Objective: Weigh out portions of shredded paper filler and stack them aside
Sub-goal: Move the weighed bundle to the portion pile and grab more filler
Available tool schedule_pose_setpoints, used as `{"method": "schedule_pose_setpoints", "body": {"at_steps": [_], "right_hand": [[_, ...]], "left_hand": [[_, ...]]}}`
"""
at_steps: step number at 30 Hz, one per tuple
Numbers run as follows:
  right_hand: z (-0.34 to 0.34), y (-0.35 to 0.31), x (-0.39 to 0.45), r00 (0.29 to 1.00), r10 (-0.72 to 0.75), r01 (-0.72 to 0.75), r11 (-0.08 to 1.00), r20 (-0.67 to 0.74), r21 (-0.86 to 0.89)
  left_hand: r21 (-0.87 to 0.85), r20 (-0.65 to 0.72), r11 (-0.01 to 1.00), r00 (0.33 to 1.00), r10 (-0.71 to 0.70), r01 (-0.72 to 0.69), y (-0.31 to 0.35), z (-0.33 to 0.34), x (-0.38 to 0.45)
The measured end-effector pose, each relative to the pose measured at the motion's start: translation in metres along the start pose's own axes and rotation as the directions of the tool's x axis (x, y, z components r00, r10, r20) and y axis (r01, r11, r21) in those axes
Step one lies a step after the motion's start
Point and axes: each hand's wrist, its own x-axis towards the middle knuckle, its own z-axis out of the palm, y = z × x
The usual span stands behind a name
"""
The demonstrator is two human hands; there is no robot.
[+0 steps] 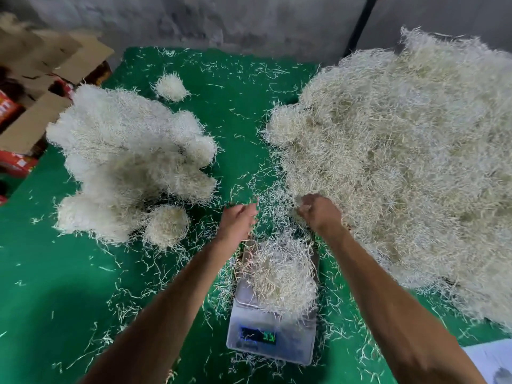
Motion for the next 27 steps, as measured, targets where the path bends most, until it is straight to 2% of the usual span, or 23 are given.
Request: {"method": "schedule_pose_setpoints", "body": {"at_steps": [4,6,7,9,11,12,14,16,18,19,22,24,27], "right_hand": [[0.019,0.014,0.018,0.997,0.024,-0.002,0.960,0.076,-0.281],[0.021,0.016,0.017,0.997,0.038,-0.014,0.946,0.066,-0.323],[0.020,0.015,0.016,0.998,0.027,-0.010,0.961,0.057,-0.278],[0.009,0.003,0.012,0.999,-0.008,0.009,0.999,0.036,-0.037],[-0.007,-0.020,0.003,0.999,-0.049,0.044,0.969,0.014,0.243],[-0.016,-0.035,-0.003,0.996,-0.086,0.085,0.945,-0.010,0.316],[-0.030,-0.065,-0.016,0.979,-0.186,0.201,0.910,-0.078,0.363],[-0.041,-0.092,-0.034,0.957,-0.269,0.290,0.848,-0.111,0.443],[-0.050,-0.112,-0.053,0.936,-0.342,0.340,0.803,-0.089,0.490],[-0.055,-0.120,-0.061,0.925,-0.375,0.355,0.786,-0.067,0.506],[-0.069,-0.137,-0.077,0.920,-0.389,0.355,0.760,-0.056,0.545],[-0.074,-0.143,-0.082,0.928,-0.366,0.345,0.775,-0.069,0.529],[-0.074,-0.153,-0.087,0.917,-0.388,0.392,0.839,-0.089,0.377]], "left_hand": [[-0.031,-0.017,0.999,0.999,-0.043,0.043,-0.021,-0.003,0.008],[-0.037,-0.021,0.998,0.999,-0.048,0.047,-0.025,-0.006,0.010],[-0.039,-0.022,0.998,0.999,-0.040,0.039,-0.023,-0.008,0.010],[-0.042,-0.018,0.999,1.000,0.010,-0.011,-0.014,-0.011,0.009],[-0.027,0.013,0.997,0.997,0.075,-0.075,0.004,-0.012,0.006],[-0.049,0.047,0.994,0.994,0.102,-0.100,0.014,-0.012,0.004],[-0.175,0.138,0.979,0.982,0.132,-0.107,0.036,-0.008,-0.005],[-0.345,0.230,0.937,0.964,0.137,-0.051,0.058,-0.006,-0.019],[-0.372,0.268,0.928,0.953,0.145,-0.037,0.076,-0.006,-0.034],[-0.355,0.249,0.932,0.954,0.168,-0.072,0.082,-0.007,-0.041],[-0.322,0.067,0.918,0.961,0.268,-0.233,0.099,-0.025,-0.049],[-0.412,0.050,0.881,0.960,0.276,-0.232,0.113,-0.044,-0.051],[-0.483,0.062,0.848,0.958,0.280,-0.216,0.133,-0.070,-0.060]]}}
